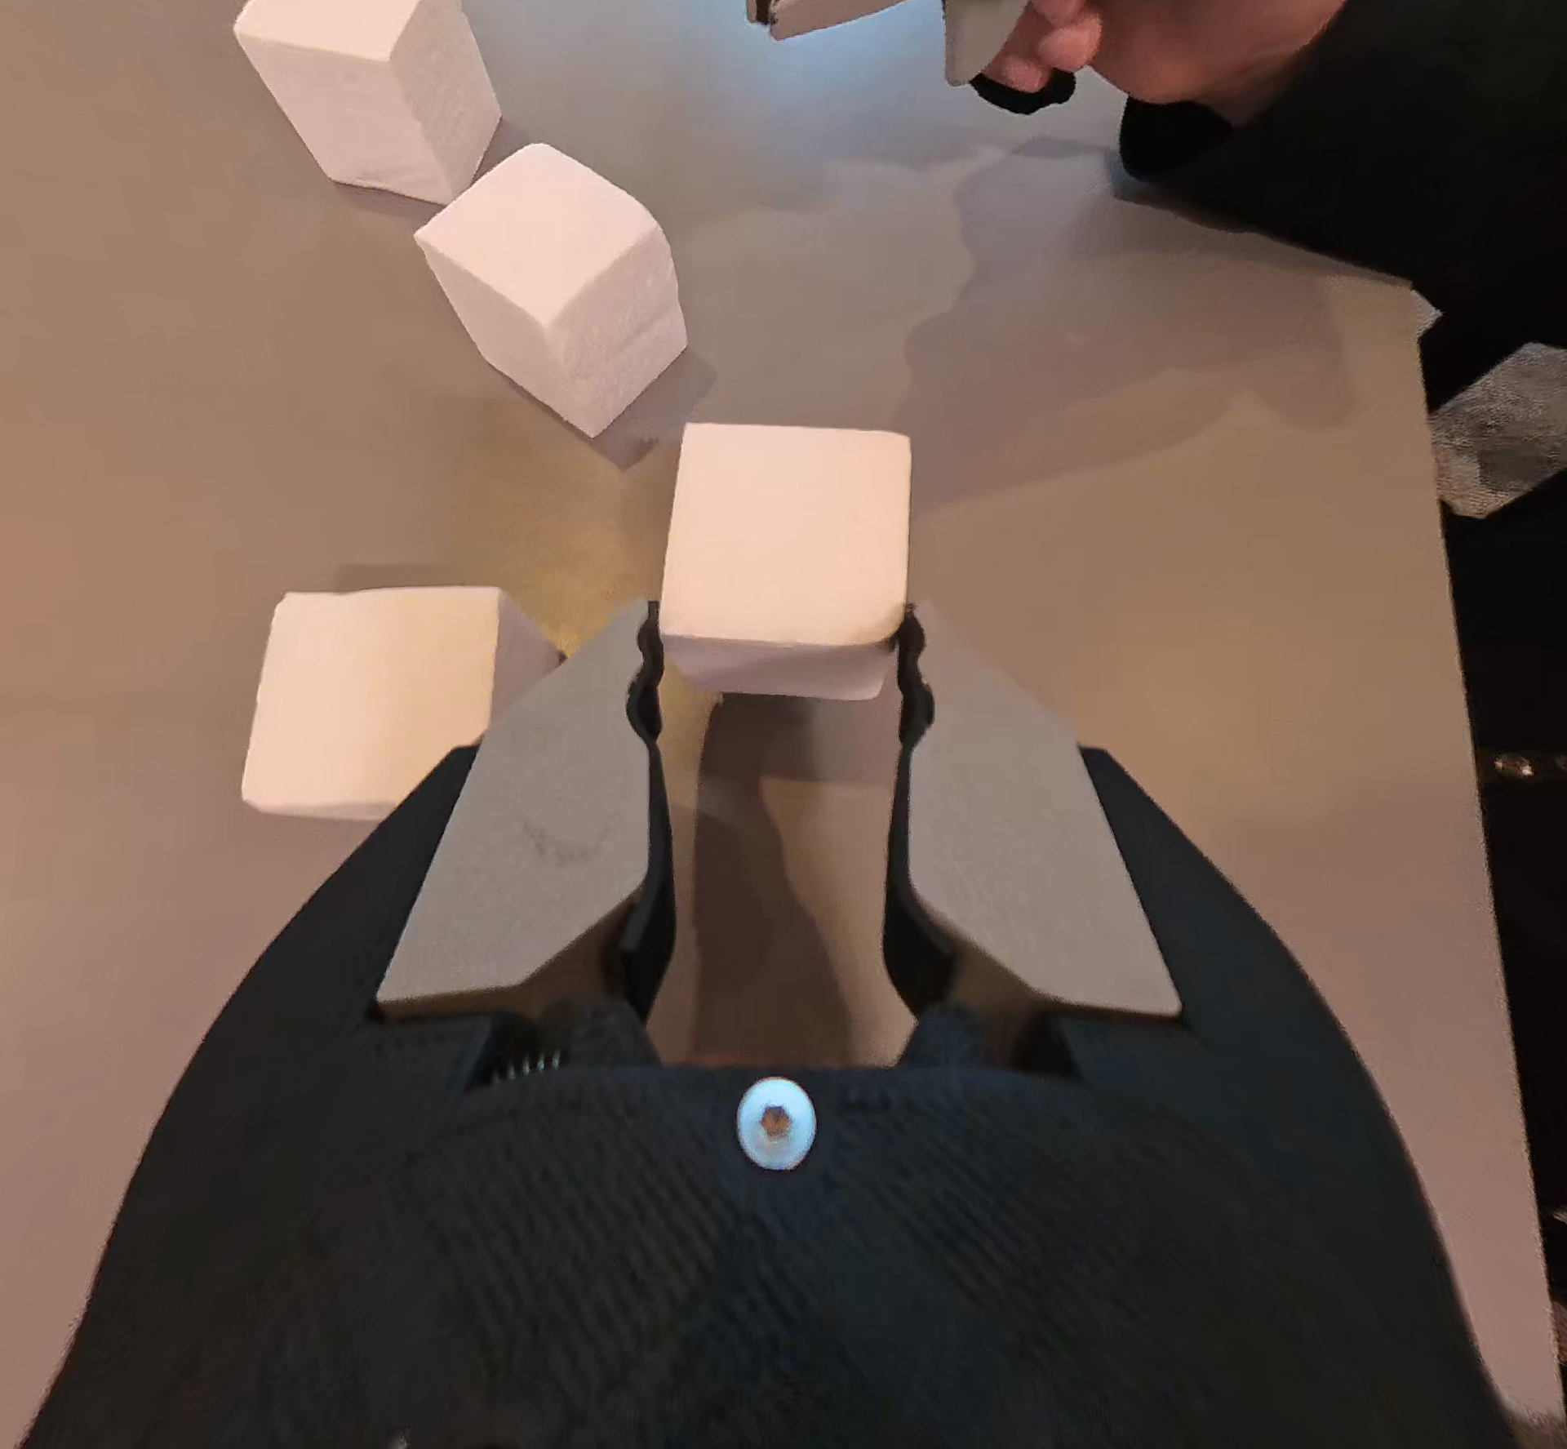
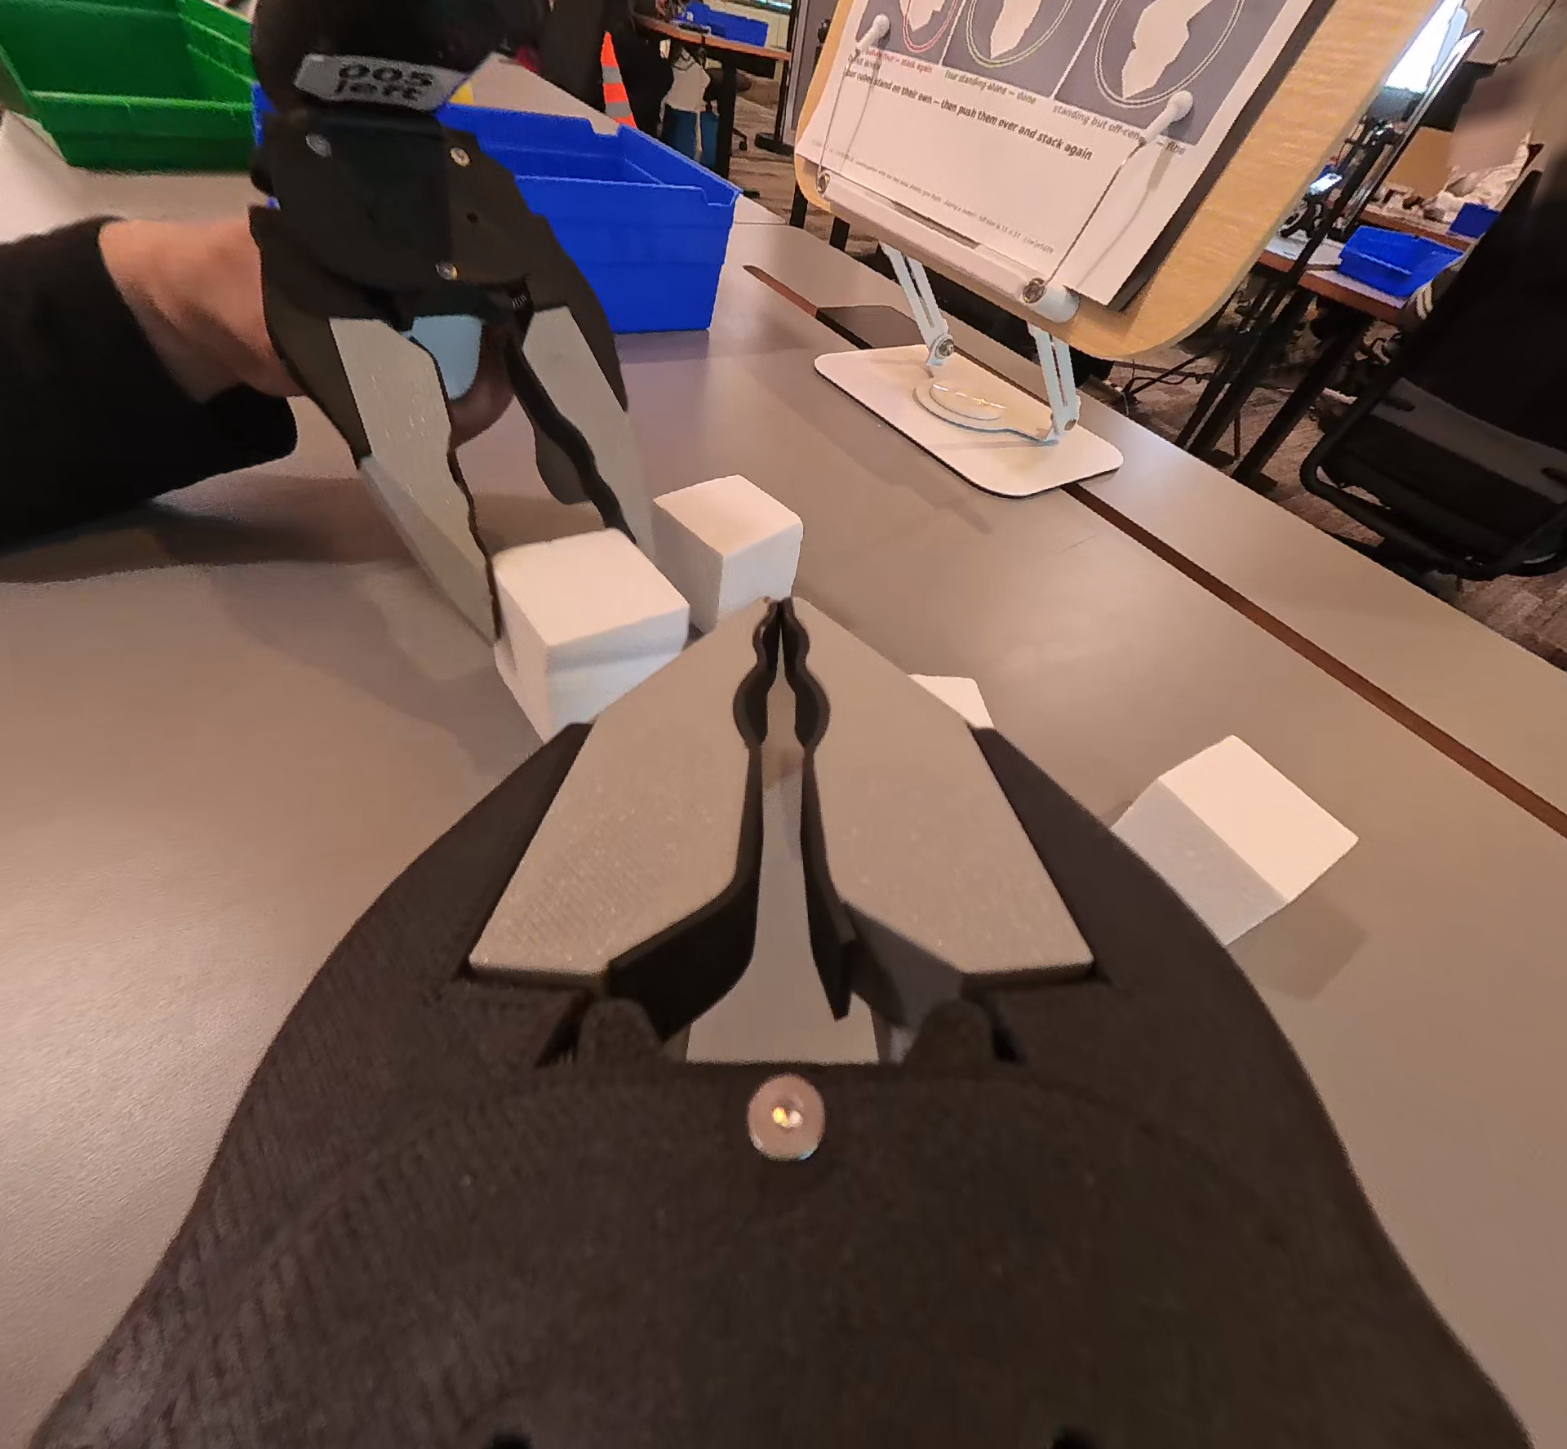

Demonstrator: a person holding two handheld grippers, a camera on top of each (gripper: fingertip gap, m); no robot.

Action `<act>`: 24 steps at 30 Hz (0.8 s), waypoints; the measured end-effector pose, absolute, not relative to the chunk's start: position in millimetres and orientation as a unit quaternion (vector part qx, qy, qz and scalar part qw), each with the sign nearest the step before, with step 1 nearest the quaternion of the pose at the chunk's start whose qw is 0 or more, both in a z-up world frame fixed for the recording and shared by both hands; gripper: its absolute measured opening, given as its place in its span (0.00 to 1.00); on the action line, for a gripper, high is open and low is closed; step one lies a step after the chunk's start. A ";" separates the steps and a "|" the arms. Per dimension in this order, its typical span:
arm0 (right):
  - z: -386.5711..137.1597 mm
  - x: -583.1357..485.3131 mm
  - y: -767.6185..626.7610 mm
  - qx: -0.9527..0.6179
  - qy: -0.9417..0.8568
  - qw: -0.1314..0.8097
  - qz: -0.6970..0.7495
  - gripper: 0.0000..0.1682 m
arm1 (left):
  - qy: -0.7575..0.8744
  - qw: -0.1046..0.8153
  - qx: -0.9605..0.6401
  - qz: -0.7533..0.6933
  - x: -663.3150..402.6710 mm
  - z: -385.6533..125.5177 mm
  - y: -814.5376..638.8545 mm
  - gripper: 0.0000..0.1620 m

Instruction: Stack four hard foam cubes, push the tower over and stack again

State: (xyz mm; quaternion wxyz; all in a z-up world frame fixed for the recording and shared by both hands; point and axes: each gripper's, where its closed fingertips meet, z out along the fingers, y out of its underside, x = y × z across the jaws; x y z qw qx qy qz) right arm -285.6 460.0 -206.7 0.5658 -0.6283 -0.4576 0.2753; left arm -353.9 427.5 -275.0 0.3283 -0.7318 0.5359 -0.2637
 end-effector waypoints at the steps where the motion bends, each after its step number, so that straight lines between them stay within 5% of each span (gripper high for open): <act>1: -207.5 -285.3 461.0 -0.631 -0.457 0.565 0.273 0.00 | 0.534 0.326 -0.732 -0.270 -357.4 -274.0 426.4 0.33; 10: -237.6 -283.5 476.0 -0.685 -0.451 0.516 0.246 0.01 | 0.539 0.294 -0.739 -0.279 -377.5 -284.0 413.5 0.33; 24: -250.3 -276.7 496.5 -0.718 -0.405 0.508 0.249 0.31 | 0.569 0.262 -0.732 -0.267 -382.4 -297.7 397.3 0.34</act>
